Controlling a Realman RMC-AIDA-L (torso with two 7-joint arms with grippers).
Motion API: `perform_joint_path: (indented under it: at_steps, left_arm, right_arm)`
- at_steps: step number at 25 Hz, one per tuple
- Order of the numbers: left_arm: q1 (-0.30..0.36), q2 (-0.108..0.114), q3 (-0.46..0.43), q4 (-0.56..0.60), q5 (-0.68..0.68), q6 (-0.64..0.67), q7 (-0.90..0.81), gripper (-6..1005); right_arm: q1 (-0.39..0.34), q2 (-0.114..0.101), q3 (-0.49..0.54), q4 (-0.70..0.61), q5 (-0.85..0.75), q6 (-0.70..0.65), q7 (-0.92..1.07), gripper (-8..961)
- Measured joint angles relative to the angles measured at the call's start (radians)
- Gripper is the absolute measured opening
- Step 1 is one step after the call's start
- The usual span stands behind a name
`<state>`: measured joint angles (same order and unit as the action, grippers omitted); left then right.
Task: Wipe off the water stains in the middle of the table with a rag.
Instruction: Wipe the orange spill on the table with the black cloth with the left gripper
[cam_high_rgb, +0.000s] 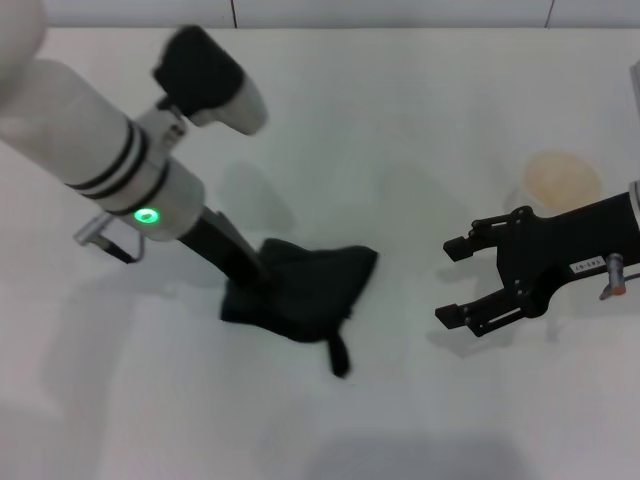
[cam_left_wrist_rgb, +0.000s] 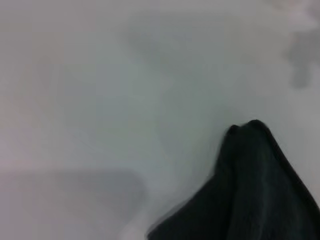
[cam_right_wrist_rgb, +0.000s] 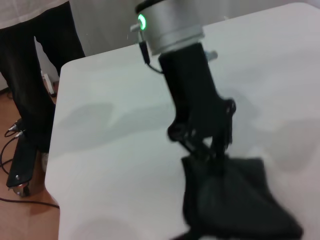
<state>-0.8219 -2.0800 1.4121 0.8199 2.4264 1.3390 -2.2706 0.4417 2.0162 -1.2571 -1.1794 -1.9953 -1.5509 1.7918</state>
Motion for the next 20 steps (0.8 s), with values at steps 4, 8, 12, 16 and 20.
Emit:
perform_joint_path:
  at_steps: [4, 8, 12, 16, 20]
  left_arm:
    - [0.006, 0.000, -0.143, -0.015, 0.090, 0.001, 0.000, 64]
    - [0.009, 0.002, -0.174, -0.020, 0.105, 0.005, 0.007, 64]
    - [0.004, -0.005, -0.150, -0.015, 0.062, 0.023, 0.016, 64]
    - [-0.006, -0.005, -0.034, -0.002, -0.060, 0.023, 0.019, 64]
    - [-0.013, -0.008, 0.093, 0.016, -0.161, 0.018, 0.009, 64]
  right_arm:
    - [0.000, 0.001, -0.001, 0.000, 0.000, 0.000, 0.000, 869]
    - [-0.003, 0.001, -0.001, 0.001, 0.000, 0.000, 0.000, 869]
    - [-0.002, 0.000, -0.001, 0.009, -0.001, 0.000, 0.000, 869]
    - [0.000, 0.000, -0.002, 0.010, -0.001, 0.000, 0.000, 869]
    - [-0.004, 0.000, -0.002, 0.007, 0.005, -0.002, 0.000, 869]
